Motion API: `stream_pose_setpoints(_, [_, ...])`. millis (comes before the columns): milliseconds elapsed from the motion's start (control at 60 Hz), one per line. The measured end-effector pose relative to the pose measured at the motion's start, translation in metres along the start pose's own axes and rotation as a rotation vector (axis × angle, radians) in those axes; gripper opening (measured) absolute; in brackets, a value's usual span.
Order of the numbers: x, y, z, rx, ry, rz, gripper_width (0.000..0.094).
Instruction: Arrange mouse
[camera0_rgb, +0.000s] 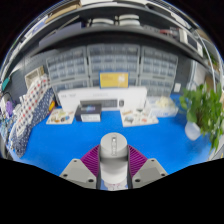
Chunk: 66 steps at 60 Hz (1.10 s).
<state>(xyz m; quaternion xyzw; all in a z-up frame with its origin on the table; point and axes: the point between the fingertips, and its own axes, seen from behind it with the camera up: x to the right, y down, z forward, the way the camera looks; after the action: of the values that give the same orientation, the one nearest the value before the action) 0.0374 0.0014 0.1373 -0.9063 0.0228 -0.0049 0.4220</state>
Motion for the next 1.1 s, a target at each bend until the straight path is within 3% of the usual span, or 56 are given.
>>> stream_pose_setpoints(150, [-0.004,0.082,0.039,-0.143,0.010,0.028,0.0364])
stream_pose_setpoints(317, [-0.005,0.139,0.062,-0.237,0.007,0.021,0.0372])
stream_pose_setpoints(417, [-0.003,0.140,0.065,-0.211,0.021,-0.033,0.0367])
stream_pose_setpoints(583, [-0.004,0.139,0.064,-0.222,0.015,-0.016,0.0417])
stream_pose_setpoints(717, [-0.005,0.138,0.061,-0.259,0.004,0.004,0.0508])
stream_pose_setpoints(750, [-0.005,0.132,0.059,-0.250,0.006,0.010,0.0604])
stream_pose_setpoints(783, [-0.006,0.124,0.054,-0.234,0.008,0.011,0.0609])
stream_pose_setpoints(817, [-0.007,0.113,0.049,-0.217,0.006,0.004,0.0736])
stream_pose_setpoints(883, [-0.013,0.090,0.037,-0.184,0.001,-0.008,0.0855])
stream_pose_setpoints(1100, [-0.048,0.003,-0.014,-0.046,-0.024,-0.027,0.0870])
